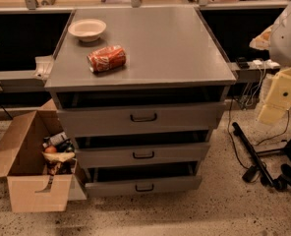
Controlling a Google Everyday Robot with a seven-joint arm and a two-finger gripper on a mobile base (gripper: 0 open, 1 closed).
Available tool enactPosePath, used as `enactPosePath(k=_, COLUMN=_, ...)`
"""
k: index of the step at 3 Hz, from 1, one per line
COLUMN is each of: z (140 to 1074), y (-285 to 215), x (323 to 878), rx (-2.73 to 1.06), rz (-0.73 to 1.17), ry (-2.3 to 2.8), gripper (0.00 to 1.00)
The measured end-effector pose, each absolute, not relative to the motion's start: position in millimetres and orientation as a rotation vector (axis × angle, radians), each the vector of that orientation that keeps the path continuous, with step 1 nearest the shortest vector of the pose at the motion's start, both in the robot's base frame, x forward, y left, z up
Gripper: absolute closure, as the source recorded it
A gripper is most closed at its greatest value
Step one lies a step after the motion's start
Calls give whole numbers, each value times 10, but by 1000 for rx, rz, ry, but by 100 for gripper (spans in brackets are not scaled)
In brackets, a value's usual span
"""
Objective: Open bottom drawer
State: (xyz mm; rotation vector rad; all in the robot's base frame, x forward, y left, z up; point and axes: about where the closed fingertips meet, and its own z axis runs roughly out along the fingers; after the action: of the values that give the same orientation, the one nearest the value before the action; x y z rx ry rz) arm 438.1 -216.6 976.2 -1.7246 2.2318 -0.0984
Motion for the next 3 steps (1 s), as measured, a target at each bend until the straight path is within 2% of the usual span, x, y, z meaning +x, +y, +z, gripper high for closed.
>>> enactPosePath(k=1, z=9762, y=-2166, x=4381, rx=-1725, rz=-98, ry=2232, gripper=0)
enactPosePath(k=3, z=9056, y=-1790, x=4314, rx=-1906, rz=-39, ry=2153, gripper=0)
